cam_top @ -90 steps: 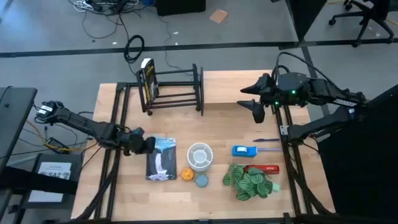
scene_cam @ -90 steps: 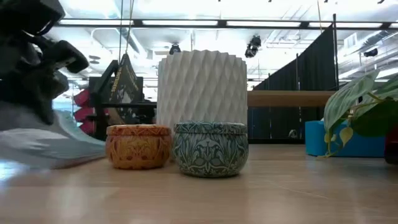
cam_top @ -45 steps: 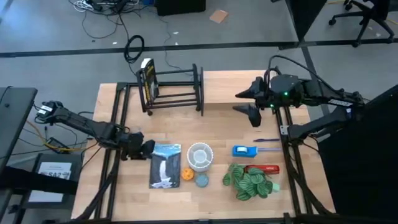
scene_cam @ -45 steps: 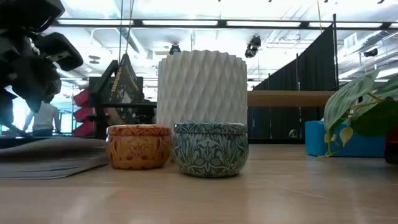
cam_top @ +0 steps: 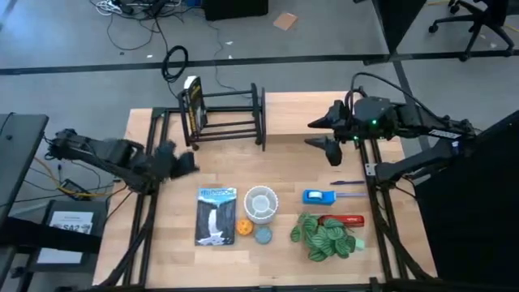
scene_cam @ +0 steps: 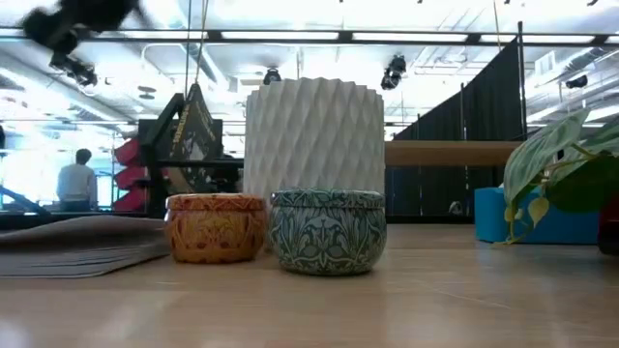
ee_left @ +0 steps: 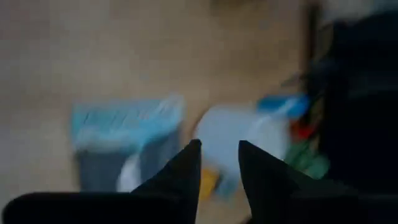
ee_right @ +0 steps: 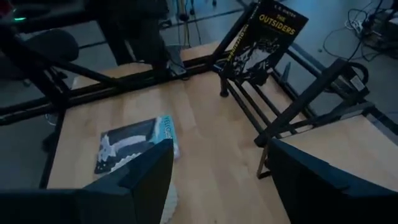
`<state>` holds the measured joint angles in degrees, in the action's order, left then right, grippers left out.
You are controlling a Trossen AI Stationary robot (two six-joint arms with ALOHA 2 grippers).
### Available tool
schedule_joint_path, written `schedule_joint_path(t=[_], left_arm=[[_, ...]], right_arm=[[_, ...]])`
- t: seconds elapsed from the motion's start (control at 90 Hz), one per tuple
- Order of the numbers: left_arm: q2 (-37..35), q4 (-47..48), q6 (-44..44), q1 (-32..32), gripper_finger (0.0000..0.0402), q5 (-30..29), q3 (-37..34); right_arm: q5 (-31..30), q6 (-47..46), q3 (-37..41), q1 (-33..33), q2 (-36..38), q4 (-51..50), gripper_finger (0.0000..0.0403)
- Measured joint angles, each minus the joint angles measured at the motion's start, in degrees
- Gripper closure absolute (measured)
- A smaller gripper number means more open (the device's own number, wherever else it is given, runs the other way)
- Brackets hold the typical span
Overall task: Stock shelves
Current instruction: Remove the black book from the black book shelf
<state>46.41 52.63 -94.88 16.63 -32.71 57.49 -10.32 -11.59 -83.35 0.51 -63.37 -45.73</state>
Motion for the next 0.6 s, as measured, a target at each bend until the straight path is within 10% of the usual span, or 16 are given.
schedule_joint_path(t=[0.189,0.422,0.6], left_arm=[[1.33,-20.86,29.25,-2.55,0.0345,-29.23,3.83],[6.38,-46.30,94.90,-8.11,0.0300,-34.62,10.52],[13.15,-36.86,102.98,-14.14,0.0224,-45.12,17.07]], right_arm=[[-0.02,1.70,0.00,0.00,0.00,1.10,0.0172],[0.01,0.71,0.00,-0.19,0.00,1.31,0.0172],[0.00,-0.08,0.00,-0.68,0.00,1.33,0.0172]])
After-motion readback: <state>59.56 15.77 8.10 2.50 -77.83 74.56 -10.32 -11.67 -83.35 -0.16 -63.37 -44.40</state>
